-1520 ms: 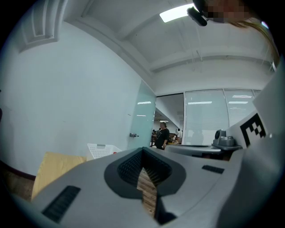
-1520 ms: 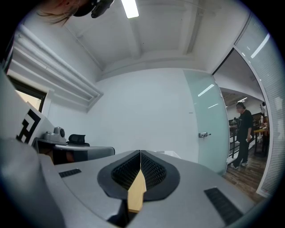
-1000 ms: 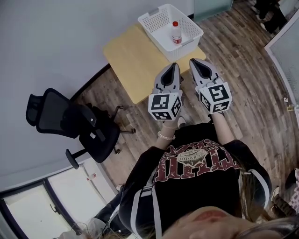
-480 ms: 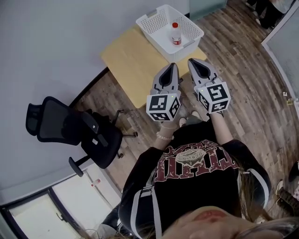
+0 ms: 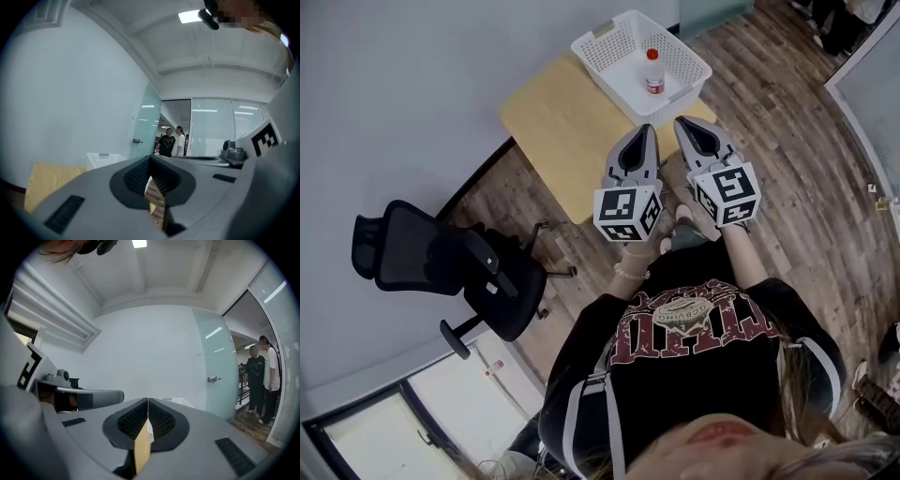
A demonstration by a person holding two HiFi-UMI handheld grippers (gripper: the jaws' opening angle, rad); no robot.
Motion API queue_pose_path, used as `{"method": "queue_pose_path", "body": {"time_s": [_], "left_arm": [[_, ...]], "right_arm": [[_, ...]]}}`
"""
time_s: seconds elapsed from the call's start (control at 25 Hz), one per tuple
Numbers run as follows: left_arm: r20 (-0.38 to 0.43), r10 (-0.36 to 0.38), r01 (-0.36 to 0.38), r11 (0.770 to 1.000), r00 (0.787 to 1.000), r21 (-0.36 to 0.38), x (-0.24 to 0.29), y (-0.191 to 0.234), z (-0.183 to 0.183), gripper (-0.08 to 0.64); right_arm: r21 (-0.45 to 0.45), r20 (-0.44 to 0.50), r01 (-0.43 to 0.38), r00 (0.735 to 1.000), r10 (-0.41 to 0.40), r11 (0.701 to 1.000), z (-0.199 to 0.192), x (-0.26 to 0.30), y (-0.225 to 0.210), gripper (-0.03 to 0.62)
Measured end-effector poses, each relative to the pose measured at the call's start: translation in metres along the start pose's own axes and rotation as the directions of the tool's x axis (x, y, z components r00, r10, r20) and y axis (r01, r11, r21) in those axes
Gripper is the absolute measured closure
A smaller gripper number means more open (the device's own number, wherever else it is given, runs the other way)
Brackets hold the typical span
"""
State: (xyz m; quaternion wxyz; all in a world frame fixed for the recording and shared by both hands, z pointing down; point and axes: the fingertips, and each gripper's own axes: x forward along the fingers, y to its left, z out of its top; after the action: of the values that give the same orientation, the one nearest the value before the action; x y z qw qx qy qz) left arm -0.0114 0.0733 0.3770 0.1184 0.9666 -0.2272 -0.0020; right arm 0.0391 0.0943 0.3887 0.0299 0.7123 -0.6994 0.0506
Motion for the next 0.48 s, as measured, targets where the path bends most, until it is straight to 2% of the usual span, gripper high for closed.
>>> {"method": "queue_pose_path", "body": {"time_s": [0.48], "left_arm": [[-0.012, 0.052, -0.052, 0.999, 0.999, -0.005, 0.058, 0.027, 0.008, 0.514]], "right_arm": [[0.004, -0.011, -0.072, 0.997, 0.072, 0.997, 0.008, 0.058, -0.036, 0.574]]}}
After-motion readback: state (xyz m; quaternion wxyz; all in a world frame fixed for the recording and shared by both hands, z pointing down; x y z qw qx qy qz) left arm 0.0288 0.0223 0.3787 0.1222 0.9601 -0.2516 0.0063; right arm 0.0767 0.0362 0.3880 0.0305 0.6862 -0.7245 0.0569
